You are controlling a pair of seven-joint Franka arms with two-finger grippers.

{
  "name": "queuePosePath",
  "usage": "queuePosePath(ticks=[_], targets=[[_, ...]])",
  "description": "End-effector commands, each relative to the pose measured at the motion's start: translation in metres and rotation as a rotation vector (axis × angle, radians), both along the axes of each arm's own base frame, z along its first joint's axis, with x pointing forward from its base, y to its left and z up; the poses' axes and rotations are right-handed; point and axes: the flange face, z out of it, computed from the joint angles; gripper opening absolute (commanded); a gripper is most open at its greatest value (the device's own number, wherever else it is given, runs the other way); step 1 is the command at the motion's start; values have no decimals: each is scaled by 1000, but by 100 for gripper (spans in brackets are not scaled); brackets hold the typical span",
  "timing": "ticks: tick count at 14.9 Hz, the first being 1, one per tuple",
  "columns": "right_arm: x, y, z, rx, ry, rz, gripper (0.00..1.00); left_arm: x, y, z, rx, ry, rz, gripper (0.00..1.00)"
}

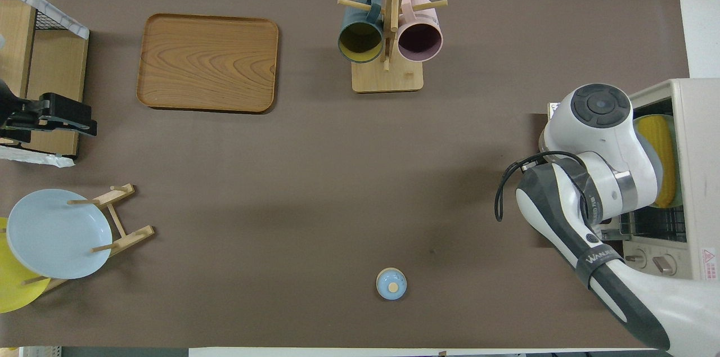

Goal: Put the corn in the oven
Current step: 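Release the plate inside the oven and draw the right gripper out, then push the oven door closed with the right gripper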

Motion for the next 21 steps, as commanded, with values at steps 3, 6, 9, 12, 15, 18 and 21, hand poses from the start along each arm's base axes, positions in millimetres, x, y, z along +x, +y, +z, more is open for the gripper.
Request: queuePosePath(ticks=[3,6,9,12,15,18,21], targets=[[20,-64,57,-81,0,66,0,-3,4,-1,5,14,-3,100],[15,-89,77,-75,16,91,0,-3,4,0,4,11,-3,100],[16,-114,97,-60,40,124,0,-3,4,0,3,11,-3,100],[13,-142,100,-47,57,136,0,-3,4,-1,5,14,-2,100],[13,-146,102,-42,57,129,0,-3,4,0,4,11,-3,100],[18,-145,110,-6,45,105,0,-3,4,0,3,11,-3,100],[23,-130,138,69,41,61,0,-3,4,0,5,11,-2,100]])
